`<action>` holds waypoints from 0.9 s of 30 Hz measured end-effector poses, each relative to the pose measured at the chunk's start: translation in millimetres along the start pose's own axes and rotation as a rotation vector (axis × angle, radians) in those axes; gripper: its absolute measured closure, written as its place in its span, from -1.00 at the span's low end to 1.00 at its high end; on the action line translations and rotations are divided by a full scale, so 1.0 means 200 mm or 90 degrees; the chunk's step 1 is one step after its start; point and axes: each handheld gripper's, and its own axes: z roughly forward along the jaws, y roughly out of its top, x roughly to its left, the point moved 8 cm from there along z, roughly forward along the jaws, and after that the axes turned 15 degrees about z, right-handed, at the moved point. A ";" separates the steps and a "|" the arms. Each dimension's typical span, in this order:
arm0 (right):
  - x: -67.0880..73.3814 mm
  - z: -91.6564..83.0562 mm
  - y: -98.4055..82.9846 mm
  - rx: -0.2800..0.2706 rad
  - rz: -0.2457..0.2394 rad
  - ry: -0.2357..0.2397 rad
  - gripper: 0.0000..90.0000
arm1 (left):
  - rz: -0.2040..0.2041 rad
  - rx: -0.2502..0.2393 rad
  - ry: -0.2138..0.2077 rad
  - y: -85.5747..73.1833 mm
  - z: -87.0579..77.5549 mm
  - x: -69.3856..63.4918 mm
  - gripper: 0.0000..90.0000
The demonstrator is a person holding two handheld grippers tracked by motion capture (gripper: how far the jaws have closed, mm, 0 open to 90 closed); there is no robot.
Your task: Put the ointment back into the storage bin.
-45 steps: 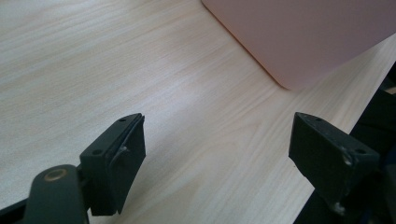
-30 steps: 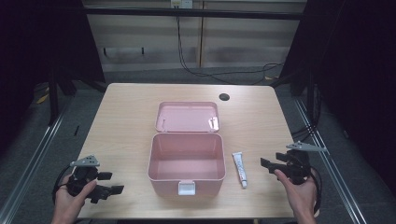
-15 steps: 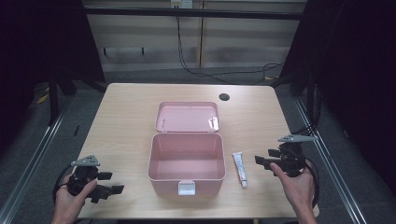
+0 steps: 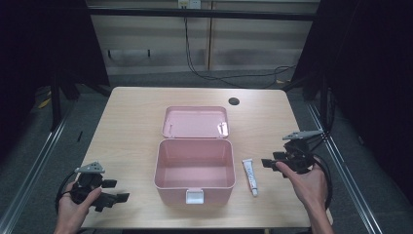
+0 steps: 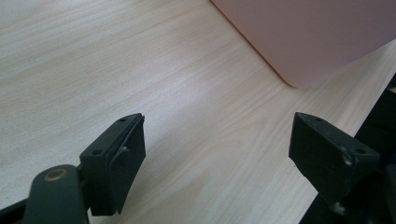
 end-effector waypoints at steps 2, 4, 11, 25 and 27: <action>0.01 0.02 0.02 0.018 -0.002 -0.009 -0.07 | 0.001 -0.001 0.000 0.00 0.00 0.00 -0.59; 0.03 0.03 0.03 0.040 0.003 0.015 -0.02 | 0.002 0.002 -0.001 0.00 0.00 0.00 -0.59; 0.08 0.09 0.05 0.108 -0.015 0.018 0.05 | 0.002 0.003 -0.002 0.00 0.00 0.00 -0.59; 0.12 0.18 0.01 0.194 -0.021 -0.002 0.23 | 0.005 0.004 -0.004 0.00 0.00 0.00 -0.59; 0.12 0.19 0.00 0.215 -0.010 -0.002 0.26 | 0.006 0.003 -0.005 0.00 0.00 0.00 -0.59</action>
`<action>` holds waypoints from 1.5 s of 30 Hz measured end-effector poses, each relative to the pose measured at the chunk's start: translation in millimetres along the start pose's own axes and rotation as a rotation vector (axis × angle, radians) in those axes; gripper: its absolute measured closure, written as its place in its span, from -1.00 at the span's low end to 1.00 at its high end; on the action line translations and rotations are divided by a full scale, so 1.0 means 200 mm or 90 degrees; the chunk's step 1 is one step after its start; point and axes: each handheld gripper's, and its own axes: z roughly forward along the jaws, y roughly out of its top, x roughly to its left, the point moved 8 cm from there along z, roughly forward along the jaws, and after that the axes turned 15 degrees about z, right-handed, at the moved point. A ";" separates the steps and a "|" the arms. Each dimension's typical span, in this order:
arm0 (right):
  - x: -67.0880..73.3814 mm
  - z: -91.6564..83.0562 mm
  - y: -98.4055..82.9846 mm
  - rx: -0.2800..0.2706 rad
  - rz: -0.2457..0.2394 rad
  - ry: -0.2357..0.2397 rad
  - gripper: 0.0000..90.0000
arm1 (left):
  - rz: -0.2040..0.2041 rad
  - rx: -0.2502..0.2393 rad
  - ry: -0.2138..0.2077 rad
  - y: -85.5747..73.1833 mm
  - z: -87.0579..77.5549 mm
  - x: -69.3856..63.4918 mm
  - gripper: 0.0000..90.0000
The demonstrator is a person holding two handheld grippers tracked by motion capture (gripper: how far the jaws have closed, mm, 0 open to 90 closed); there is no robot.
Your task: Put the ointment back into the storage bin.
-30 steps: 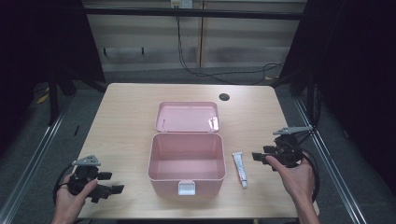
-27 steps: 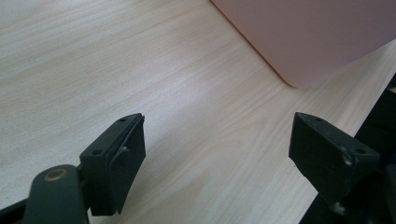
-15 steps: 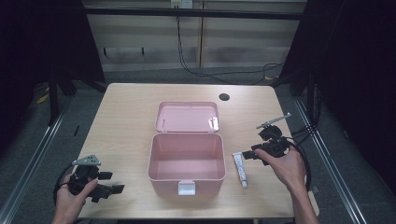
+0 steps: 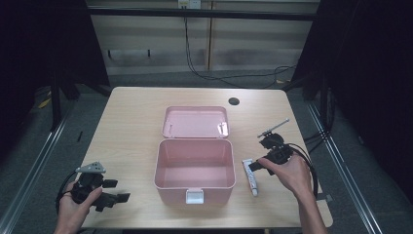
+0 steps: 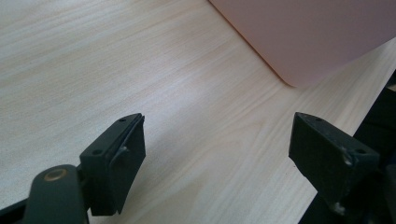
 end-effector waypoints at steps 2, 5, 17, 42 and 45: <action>-0.01 0.02 -0.02 0.026 -0.001 -0.025 0.26 | 0.001 -0.001 -0.001 0.00 0.00 0.00 -0.59; -0.02 0.04 -0.02 0.041 0.001 -0.033 0.26 | 0.000 -0.003 -0.001 0.00 0.00 0.00 -0.59; -0.04 0.11 -0.04 0.087 0.023 -0.099 0.19 | 0.001 -0.002 0.000 0.00 0.00 0.00 -0.59; -0.04 0.29 -0.07 0.156 0.064 -0.153 0.43 | -0.001 -0.004 -0.002 0.00 -0.01 0.00 -0.59; -0.04 0.30 -0.08 0.163 0.063 -0.161 0.48 | 0.000 -0.004 -0.002 0.00 -0.01 0.00 -0.59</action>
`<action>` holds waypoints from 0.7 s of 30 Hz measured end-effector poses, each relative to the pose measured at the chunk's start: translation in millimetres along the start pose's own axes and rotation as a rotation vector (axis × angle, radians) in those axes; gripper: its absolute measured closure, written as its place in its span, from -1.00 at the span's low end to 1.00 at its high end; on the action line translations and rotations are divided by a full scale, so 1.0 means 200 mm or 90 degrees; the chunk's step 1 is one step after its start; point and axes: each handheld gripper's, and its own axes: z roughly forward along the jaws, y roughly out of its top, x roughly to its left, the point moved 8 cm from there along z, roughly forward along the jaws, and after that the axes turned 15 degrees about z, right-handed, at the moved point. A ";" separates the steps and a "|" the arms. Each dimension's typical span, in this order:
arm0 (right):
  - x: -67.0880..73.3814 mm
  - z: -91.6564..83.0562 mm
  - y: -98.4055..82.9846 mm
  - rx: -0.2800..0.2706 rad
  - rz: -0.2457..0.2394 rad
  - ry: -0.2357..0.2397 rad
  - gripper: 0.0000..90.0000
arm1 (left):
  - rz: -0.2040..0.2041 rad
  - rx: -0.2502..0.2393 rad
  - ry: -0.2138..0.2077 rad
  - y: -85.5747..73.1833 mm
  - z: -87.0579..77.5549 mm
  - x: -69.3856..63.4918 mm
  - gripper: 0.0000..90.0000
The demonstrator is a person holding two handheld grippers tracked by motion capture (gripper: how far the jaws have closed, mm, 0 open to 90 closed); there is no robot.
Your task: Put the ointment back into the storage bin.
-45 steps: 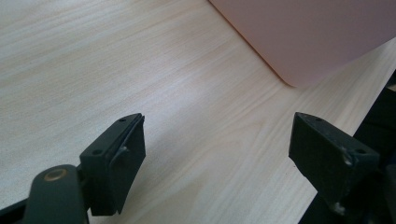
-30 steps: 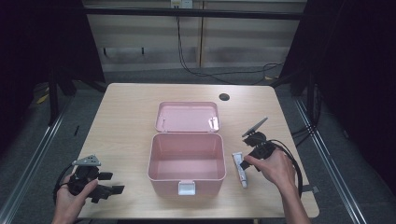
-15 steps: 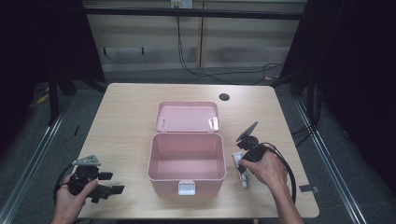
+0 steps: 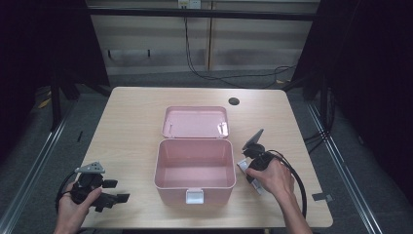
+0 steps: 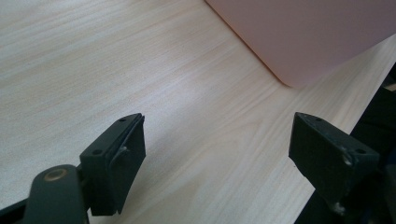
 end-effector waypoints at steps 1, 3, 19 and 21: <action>0.00 0.00 0.00 0.000 -0.001 -0.003 0.50 | -0.001 -0.001 0.000 0.00 0.00 0.00 -0.59; 0.00 0.01 0.00 0.002 -0.004 -0.006 0.51 | -0.001 -0.001 0.000 0.00 0.00 0.00 -0.59; 0.01 0.03 0.01 0.008 -0.030 -0.031 0.52 | 0.000 -0.001 0.000 0.00 0.00 0.00 -0.59; 0.01 0.03 0.01 0.007 -0.032 -0.032 0.53 | 0.000 -0.001 0.000 0.00 0.00 0.00 -0.59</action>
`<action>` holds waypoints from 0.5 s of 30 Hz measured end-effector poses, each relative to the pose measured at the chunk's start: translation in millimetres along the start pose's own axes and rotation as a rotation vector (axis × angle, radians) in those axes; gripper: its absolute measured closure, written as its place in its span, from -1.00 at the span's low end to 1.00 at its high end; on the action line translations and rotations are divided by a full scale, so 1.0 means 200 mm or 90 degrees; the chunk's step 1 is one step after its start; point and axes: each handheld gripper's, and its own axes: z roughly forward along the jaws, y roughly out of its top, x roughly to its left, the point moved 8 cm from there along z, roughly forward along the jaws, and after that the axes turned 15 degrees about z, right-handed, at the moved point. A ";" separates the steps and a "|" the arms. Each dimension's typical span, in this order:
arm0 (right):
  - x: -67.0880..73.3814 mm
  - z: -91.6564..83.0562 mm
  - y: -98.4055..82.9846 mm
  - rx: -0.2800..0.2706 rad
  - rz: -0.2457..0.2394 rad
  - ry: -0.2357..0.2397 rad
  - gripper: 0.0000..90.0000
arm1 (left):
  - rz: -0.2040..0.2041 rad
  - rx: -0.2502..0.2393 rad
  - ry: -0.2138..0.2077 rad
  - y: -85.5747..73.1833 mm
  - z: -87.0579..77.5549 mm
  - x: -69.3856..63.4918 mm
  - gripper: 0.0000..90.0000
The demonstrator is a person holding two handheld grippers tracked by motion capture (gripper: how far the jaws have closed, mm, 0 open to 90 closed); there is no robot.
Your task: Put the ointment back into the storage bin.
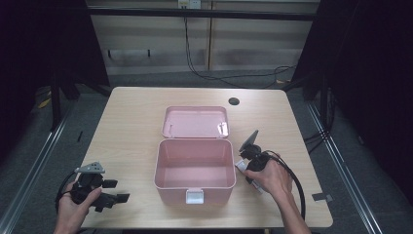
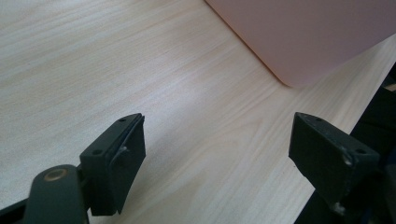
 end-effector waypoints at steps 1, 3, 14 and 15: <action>0.00 0.00 0.00 -0.001 -0.001 -0.001 0.54 | 0.001 0.001 0.000 0.00 0.00 0.00 -0.59; -0.01 -0.02 0.01 -0.013 0.002 0.008 0.59 | 0.000 0.000 0.001 0.00 0.00 0.00 -0.59; -0.02 -0.04 -0.01 -0.002 -0.006 0.029 0.59 | 0.001 0.001 -0.002 0.00 0.00 0.00 -0.59; -0.03 -0.04 -0.01 -0.003 -0.004 0.029 0.59 | 0.001 0.001 -0.002 0.00 0.00 0.00 -0.59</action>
